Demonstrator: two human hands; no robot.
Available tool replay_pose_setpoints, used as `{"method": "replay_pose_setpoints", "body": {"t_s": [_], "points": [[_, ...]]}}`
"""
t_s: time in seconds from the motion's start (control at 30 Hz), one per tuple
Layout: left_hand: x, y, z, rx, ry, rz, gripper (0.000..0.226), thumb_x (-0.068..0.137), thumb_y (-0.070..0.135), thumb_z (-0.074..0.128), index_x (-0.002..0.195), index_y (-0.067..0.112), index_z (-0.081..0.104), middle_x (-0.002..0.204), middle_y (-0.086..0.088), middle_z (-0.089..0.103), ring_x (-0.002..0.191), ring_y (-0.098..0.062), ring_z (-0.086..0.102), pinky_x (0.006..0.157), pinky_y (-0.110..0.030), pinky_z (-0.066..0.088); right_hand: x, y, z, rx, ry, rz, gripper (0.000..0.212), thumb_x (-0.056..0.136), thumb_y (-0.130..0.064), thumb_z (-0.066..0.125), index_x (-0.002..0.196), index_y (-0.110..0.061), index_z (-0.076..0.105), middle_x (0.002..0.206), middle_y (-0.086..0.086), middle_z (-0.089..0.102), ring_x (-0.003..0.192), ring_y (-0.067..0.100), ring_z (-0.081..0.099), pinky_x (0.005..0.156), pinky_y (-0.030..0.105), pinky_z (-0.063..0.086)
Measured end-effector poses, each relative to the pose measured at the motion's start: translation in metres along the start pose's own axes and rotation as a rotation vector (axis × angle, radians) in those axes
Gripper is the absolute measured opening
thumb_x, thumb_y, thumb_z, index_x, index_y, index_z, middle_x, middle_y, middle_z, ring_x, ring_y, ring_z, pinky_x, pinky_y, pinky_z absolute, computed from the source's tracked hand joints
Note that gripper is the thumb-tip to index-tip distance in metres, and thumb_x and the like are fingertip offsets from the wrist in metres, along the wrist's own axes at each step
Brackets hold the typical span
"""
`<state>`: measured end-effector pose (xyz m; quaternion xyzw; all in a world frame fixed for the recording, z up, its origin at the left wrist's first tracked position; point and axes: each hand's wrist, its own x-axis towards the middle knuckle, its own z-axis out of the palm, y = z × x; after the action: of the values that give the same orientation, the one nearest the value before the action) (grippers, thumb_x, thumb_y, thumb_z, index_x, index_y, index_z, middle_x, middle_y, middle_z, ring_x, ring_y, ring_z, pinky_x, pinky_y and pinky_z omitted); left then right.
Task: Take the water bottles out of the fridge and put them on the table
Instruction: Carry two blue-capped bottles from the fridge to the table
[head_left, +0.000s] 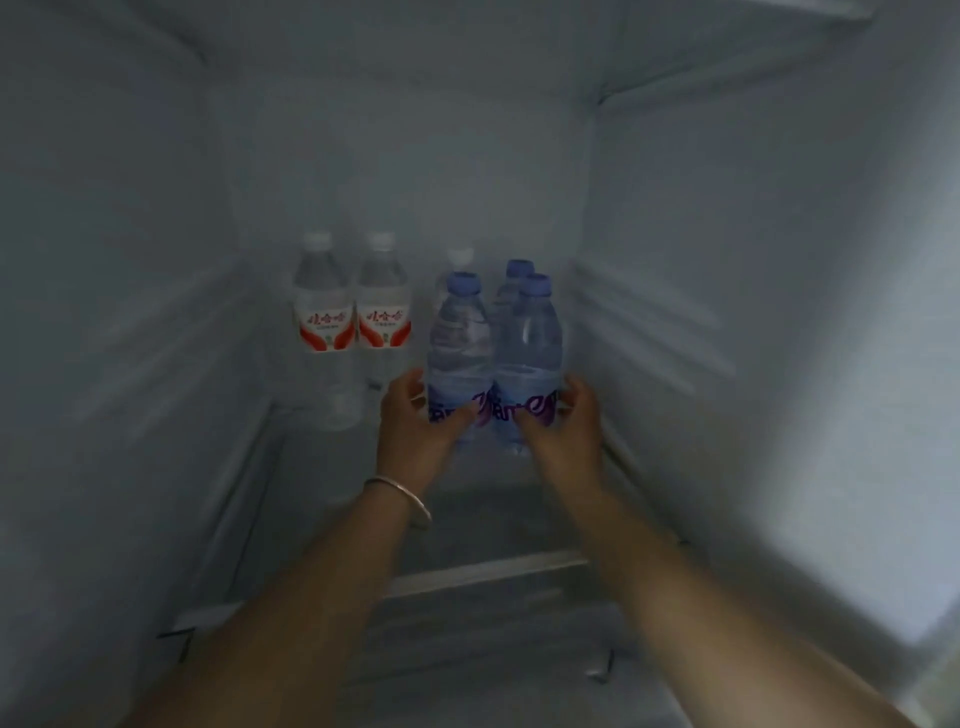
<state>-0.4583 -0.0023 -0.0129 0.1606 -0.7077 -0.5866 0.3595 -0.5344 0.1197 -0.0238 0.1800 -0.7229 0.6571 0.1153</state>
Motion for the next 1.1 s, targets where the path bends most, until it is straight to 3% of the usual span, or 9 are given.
{"method": "replay_pose_setpoints", "body": {"t_s": [0.07, 0.13, 0.27, 0.4, 0.53, 0.7, 0.83, 0.97, 1.1], "points": [[0.011, -0.005, 0.009, -0.046, 0.007, 0.047, 0.053, 0.074, 0.005, 0.077, 0.11, 0.022, 0.042, 0.099, 0.018, 0.05, 0.082, 0.011, 0.051, 0.067, -0.001, 0.044, 0.013, 0.005, 0.005, 0.018, -0.04, -0.052, 0.034, 0.064, -0.028, 0.074, 0.094, -0.026, 0.058, 0.091, -0.004, 0.065, 0.084, 0.013, 0.064, 0.068, 0.028, 0.054], [0.021, -0.01, 0.016, -0.108, 0.009, 0.059, 0.058, 0.069, 0.013, 0.082, 0.11, 0.026, 0.043, 0.101, 0.018, 0.05, 0.083, 0.014, 0.054, 0.071, -0.003, 0.046, 0.025, 0.011, 0.012, 0.012, -0.098, -0.06, 0.044, 0.06, -0.035, 0.072, 0.099, -0.016, 0.062, 0.094, 0.005, 0.069, 0.085, 0.015, 0.068, 0.069, 0.035, 0.057], [0.038, -0.016, 0.02, -0.121, -0.079, 0.074, 0.046, 0.064, 0.026, 0.083, 0.104, 0.025, 0.062, 0.102, 0.007, 0.068, 0.089, 0.002, 0.068, 0.076, -0.016, 0.053, 0.037, 0.017, 0.017, 0.081, -0.175, -0.046, 0.035, 0.063, -0.025, 0.078, 0.091, -0.012, 0.062, 0.084, 0.001, 0.068, 0.074, 0.001, 0.066, 0.064, 0.027, 0.053], [0.045, -0.022, 0.023, -0.049, -0.023, 0.04, 0.07, 0.052, 0.048, 0.085, 0.107, 0.01, 0.066, 0.105, -0.004, 0.072, 0.096, -0.014, 0.07, 0.086, -0.032, 0.056, 0.035, 0.021, 0.021, 0.077, -0.128, -0.036, 0.069, 0.052, -0.04, 0.08, 0.111, -0.018, 0.052, 0.102, -0.004, 0.065, 0.089, 0.007, 0.064, 0.074, 0.024, 0.052], [0.037, -0.018, 0.021, 0.003, 0.104, -0.022, 0.048, 0.063, 0.026, 0.086, 0.102, 0.018, 0.06, 0.097, 0.006, 0.067, 0.085, 0.002, 0.062, 0.07, -0.005, 0.047, 0.027, 0.016, 0.024, 0.096, -0.083, -0.043, 0.074, 0.051, -0.033, 0.079, 0.116, -0.015, 0.048, 0.108, -0.001, 0.062, 0.095, 0.011, 0.062, 0.081, 0.024, 0.051], [0.011, 0.014, 0.011, -0.018, 0.18, -0.002, 0.042, 0.067, 0.021, 0.083, 0.1, 0.019, 0.058, 0.09, 0.01, 0.064, 0.082, -0.003, 0.061, 0.064, -0.005, 0.044, 0.01, -0.015, 0.014, 0.077, -0.052, -0.104, 0.066, 0.057, -0.019, 0.088, 0.11, -0.018, 0.049, 0.099, -0.005, 0.061, 0.087, 0.009, 0.06, 0.066, 0.002, 0.045], [-0.029, 0.049, -0.003, -0.038, 0.207, 0.067, 0.053, 0.067, 0.023, 0.082, 0.114, 0.019, 0.057, 0.092, 0.013, 0.065, 0.084, -0.005, 0.063, 0.065, 0.0, 0.043, -0.027, -0.052, -0.007, 0.085, 0.014, -0.147, 0.057, 0.06, -0.025, 0.087, 0.103, -0.022, 0.049, 0.091, -0.01, 0.062, 0.082, 0.009, 0.062, 0.064, 0.007, 0.047], [-0.084, 0.073, -0.023, -0.113, 0.138, 0.09, 0.065, 0.064, 0.032, 0.084, 0.12, 0.023, 0.052, 0.096, 0.011, 0.066, 0.087, -0.008, 0.064, 0.077, -0.018, 0.05, -0.087, -0.085, -0.036, 0.046, 0.072, -0.155, 0.048, 0.058, -0.042, 0.084, 0.092, -0.029, 0.052, 0.085, -0.014, 0.063, 0.08, 0.007, 0.065, 0.072, 0.028, 0.053], [-0.158, 0.078, -0.044, -0.151, 0.031, 0.062, 0.071, 0.052, 0.049, 0.078, 0.116, 0.03, 0.051, 0.099, 0.005, 0.071, 0.089, -0.012, 0.069, 0.081, -0.033, 0.056, -0.169, -0.099, -0.067, -0.054, 0.23, -0.138, 0.051, 0.056, -0.038, 0.085, 0.094, -0.025, 0.054, 0.077, -0.017, 0.063, 0.073, 0.002, 0.063, 0.066, 0.019, 0.05]]}}
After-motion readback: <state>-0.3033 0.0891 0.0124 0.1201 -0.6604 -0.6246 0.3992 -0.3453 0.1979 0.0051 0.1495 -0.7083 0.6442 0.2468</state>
